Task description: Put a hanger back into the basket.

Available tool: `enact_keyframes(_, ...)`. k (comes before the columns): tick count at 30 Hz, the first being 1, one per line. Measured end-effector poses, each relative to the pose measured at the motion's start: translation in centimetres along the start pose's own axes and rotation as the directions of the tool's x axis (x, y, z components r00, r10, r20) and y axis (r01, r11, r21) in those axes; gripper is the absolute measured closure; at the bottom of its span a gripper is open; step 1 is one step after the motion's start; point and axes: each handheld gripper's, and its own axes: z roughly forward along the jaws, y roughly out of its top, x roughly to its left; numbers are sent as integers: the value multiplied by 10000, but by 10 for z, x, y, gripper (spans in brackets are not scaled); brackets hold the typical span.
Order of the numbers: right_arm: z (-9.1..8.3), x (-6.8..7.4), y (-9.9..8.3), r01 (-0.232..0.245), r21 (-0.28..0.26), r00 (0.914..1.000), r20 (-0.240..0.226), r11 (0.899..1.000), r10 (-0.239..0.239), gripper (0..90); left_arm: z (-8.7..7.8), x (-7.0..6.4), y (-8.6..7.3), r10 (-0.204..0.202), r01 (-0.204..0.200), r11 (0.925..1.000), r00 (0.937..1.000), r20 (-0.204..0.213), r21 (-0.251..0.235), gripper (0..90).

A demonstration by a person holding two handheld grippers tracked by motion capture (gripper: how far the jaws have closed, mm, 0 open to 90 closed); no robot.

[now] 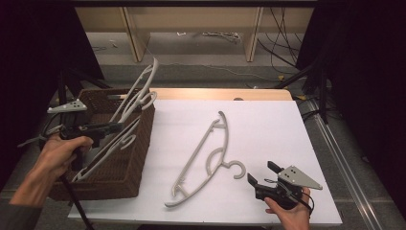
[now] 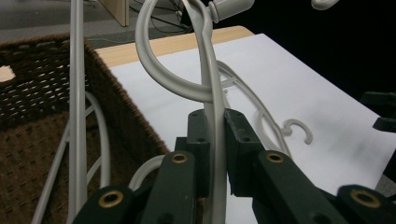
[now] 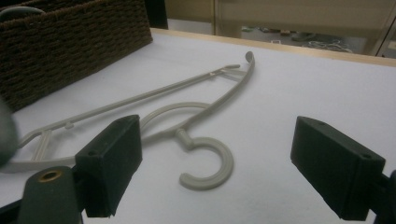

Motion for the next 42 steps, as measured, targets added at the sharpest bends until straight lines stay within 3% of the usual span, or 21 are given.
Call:
enact_keyframes(6,2,1,-1,-153,-82,9997,-208,9998,151,173,-8,13,-13,140,-139,9998,9998,-112,157,813)
enact_keyframes(14,2,1,-1,-138,-100,9998,-152,9999,137,173,-18,30,-29,231,-219,9976,9996,-176,662,813)
enact_keyframes(26,1,0,0,-103,40,9999,-45,9999,103,173,-28,37,-43,486,-445,9915,9984,-305,1225,813)
enact_keyframes(29,0,0,0,-79,147,10000,-26,9999,79,173,-30,39,-44,552,-511,9912,9980,-306,1219,811)
enact_keyframes(32,2,0,-1,-158,-95,9997,-170,9998,156,173,-31,39,-43,621,-577,9899,9976,-305,1294,812)
enact_keyframes(34,0,0,0,-77,159,10000,-32,9998,77,173,-32,39,-43,657,-614,9889,9975,-272,1349,811)
enact_keyframes(42,3,0,-1,-89,-152,9999,-106,9998,87,173,-42,43,-43,786,-737,9884,9964,-323,1326,812)
